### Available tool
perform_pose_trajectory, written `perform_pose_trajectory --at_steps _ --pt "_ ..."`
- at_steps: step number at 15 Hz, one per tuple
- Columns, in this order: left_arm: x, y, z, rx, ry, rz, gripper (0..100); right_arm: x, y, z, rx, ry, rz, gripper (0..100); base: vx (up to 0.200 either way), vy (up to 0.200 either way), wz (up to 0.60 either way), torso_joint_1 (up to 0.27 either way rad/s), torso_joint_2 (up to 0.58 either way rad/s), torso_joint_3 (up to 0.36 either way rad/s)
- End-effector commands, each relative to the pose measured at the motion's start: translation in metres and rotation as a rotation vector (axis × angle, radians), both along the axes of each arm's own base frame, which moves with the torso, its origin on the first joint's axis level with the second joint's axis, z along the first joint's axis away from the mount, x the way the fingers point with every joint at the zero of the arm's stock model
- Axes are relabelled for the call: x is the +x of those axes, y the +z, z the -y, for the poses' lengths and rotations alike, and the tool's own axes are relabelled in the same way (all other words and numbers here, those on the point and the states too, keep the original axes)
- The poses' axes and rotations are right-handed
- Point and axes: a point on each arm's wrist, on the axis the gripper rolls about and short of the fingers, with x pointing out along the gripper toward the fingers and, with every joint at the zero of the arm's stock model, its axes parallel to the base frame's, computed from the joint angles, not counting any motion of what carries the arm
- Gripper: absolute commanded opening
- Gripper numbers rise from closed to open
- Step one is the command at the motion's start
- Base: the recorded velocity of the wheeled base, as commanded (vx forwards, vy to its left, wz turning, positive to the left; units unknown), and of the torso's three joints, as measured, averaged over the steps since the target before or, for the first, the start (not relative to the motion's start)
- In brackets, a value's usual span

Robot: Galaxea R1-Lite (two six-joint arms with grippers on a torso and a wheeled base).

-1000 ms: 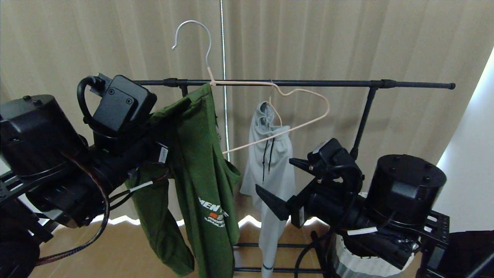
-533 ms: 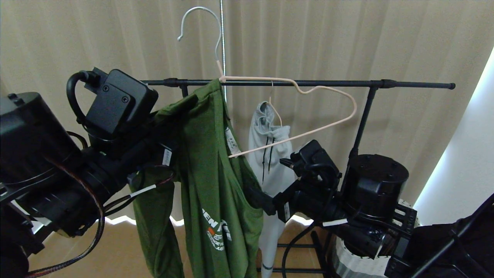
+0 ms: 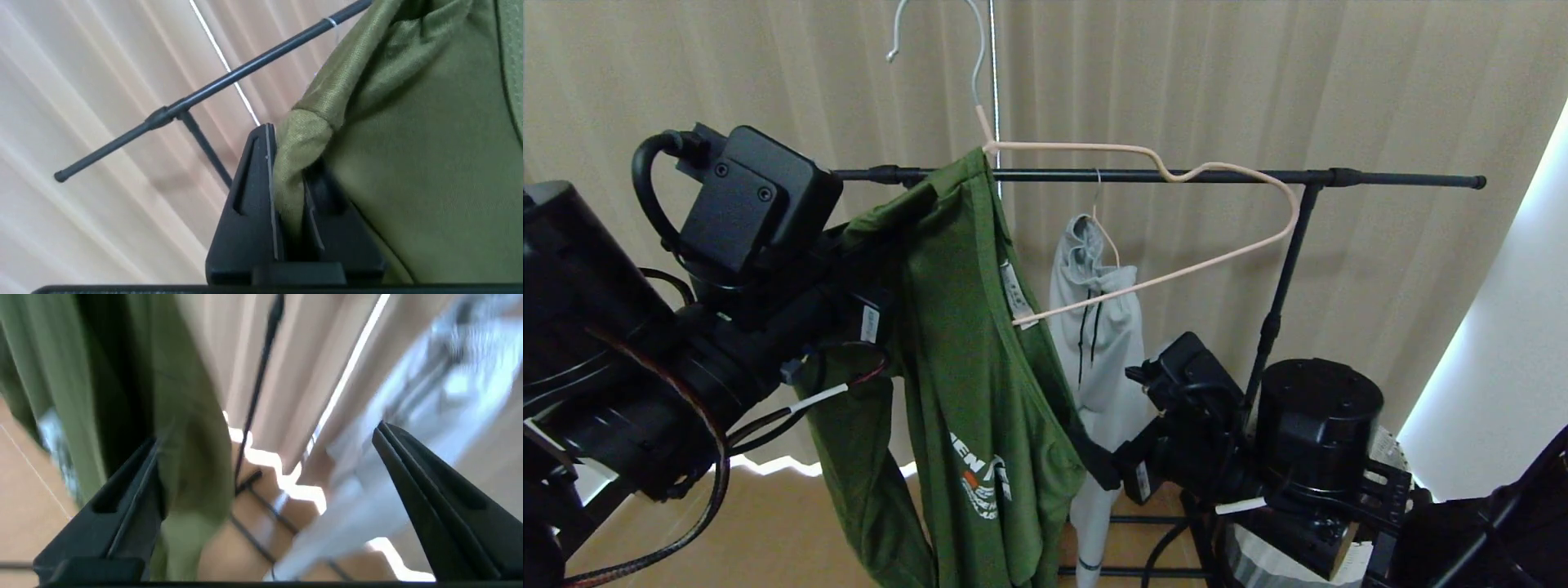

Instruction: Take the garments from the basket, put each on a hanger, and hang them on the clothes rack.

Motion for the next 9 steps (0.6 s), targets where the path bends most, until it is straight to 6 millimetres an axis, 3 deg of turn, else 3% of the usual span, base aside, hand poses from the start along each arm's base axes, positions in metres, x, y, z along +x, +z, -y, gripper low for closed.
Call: perform_pose_trajectory --at_steps 1,3,6,8,9 --pt "0.0 0.005 -0.01 -0.01 0.033 0.017 0 -0.002 -0.003 0.028 -0.018 -0.08 -0.012 100 0.0 0.0 0.0 0.0 0.0 0.0" --pt "0.001 0.002 -0.019 -0.003 0.071 0.01 0 0.004 0.005 0.056 -0.006 -0.173 0.005 100 0.0 0.0 0.0 0.0 0.0 0.0" --pt "-0.007 -0.021 -0.026 0.053 0.036 -0.056 0 0.018 0.025 0.091 0.03 -0.307 0.063 100 0.0 0.0 0.0 0.0 0.0 0.0" --pt "-0.007 -0.021 -0.026 0.053 0.036 -0.056 0 0.018 0.025 0.091 0.03 -0.307 0.063 100 0.0 0.0 0.0 0.0 0.0 0.0" --pt "-0.012 -0.043 -0.03 0.123 0.035 -0.119 0 0.026 0.042 0.103 0.064 -0.36 0.124 100 0.0 0.0 0.0 0.0 0.0 0.0"
